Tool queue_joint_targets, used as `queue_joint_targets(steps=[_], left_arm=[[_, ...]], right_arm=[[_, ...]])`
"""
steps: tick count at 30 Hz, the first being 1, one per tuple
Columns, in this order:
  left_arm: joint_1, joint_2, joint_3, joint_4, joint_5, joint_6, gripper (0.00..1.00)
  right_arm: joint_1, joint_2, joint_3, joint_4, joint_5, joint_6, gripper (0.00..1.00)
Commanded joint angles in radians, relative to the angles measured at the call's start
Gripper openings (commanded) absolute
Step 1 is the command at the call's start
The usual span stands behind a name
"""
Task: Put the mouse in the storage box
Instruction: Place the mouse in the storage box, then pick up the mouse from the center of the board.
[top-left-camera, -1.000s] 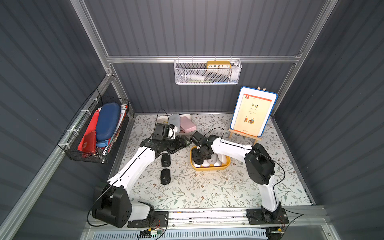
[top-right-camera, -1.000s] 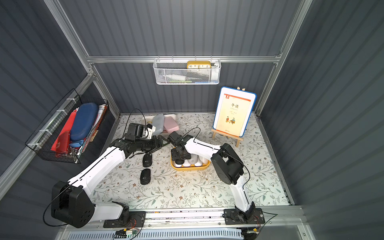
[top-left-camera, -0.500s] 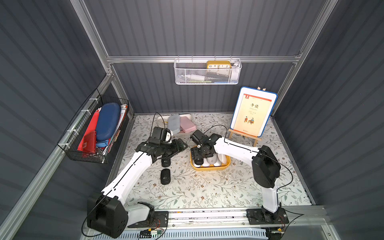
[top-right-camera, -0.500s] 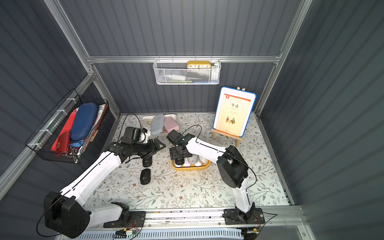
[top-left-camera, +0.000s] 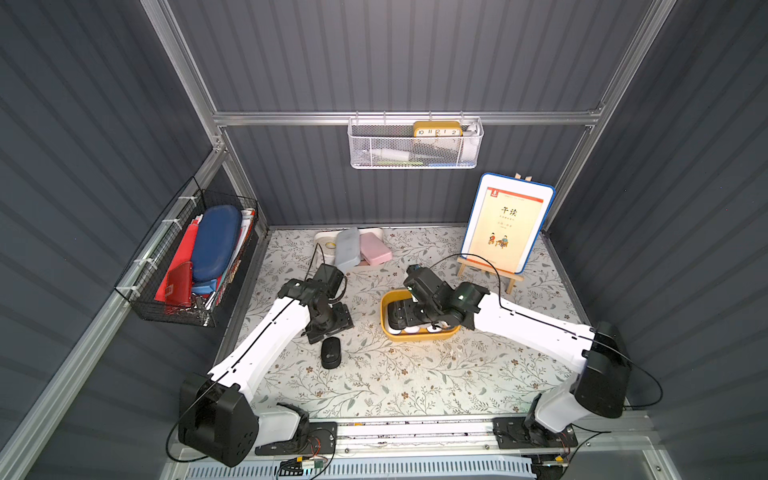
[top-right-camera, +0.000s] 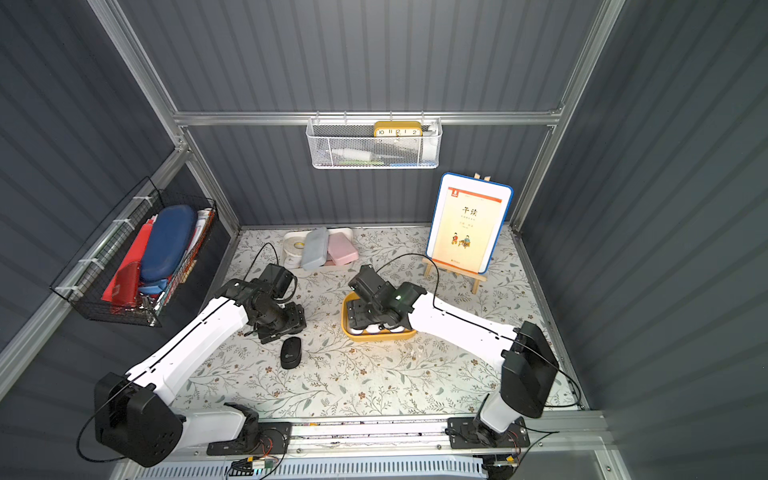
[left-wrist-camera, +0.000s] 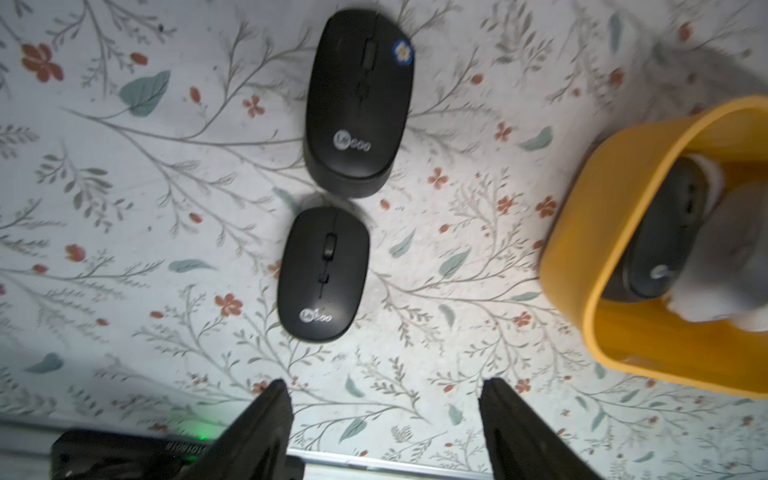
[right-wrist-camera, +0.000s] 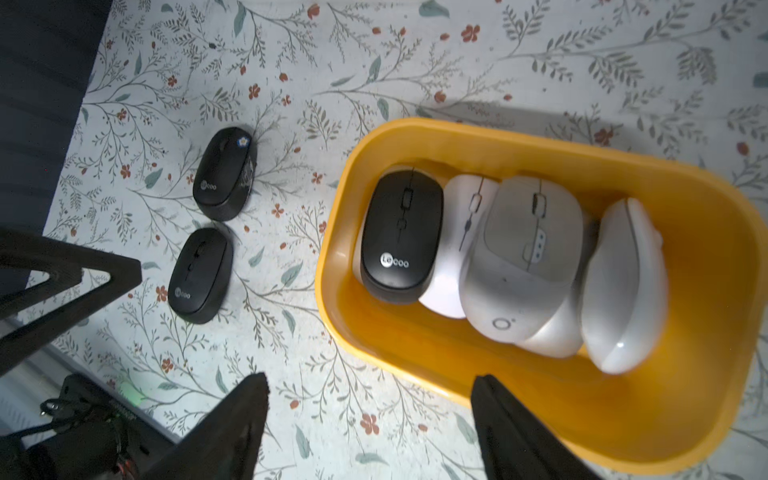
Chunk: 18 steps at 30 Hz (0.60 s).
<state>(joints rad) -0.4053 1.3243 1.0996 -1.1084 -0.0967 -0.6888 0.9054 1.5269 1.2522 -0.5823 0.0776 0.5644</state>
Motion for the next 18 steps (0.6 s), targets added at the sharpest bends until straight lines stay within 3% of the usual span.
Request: queue_joint_targets(steps=[1,7,18], left_arm=[[-0.005,0.018,-0.002,-0.149,-0.098,-0.008,0.77],[-0.021,0.037,-0.085,-0.079,0.022,-0.121,0.80],[0.009,0.166,-0.194,0.114,0.003,-0.190,0.85]], right_arm=[[0.010,-0.077,-0.070,0.087,-0.070,0.033,0.83],[0.048,-0.142,-0.113,0.090,-0.076,0.017,0.84],[0.057,-0.222,-0.165,0.102,-0.048,0.016,0.85]])
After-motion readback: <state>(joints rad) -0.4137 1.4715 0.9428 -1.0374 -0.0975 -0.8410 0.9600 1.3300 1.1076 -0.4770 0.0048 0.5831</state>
